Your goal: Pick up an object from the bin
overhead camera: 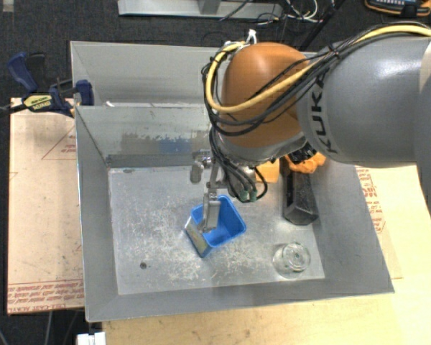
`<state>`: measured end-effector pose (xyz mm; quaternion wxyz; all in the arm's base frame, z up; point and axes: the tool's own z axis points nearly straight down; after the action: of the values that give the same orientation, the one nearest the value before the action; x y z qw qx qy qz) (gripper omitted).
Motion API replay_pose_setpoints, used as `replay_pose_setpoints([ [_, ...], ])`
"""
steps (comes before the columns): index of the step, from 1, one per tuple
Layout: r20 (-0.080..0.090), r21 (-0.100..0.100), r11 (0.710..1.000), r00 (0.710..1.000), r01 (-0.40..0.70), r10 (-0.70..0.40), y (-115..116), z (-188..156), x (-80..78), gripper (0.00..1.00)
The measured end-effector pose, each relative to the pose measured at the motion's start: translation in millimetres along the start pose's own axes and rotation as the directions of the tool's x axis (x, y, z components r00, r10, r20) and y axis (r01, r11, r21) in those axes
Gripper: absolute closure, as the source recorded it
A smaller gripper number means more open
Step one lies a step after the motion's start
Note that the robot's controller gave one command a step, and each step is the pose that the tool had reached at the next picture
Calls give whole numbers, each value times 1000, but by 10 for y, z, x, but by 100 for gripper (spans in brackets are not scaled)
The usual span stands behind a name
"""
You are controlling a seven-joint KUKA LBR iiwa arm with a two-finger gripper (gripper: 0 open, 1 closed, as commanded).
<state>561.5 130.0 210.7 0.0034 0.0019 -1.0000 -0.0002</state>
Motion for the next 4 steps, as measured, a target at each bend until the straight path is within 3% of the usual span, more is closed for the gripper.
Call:
replay_pose_setpoints([
  [1, 8, -1, 1000, 1000, -3, 3, -7, -48, -13, 0],
  [2, 12, -2, 998, 998, 69, -69, -166, 274, -64, 0],
  [3, 12, -1, 999, 999, 43, -43, -341, 797, -39, 0],
  [4, 7, -2, 1000, 1000, 29, -29, -495, 1170, -114, 0],
])
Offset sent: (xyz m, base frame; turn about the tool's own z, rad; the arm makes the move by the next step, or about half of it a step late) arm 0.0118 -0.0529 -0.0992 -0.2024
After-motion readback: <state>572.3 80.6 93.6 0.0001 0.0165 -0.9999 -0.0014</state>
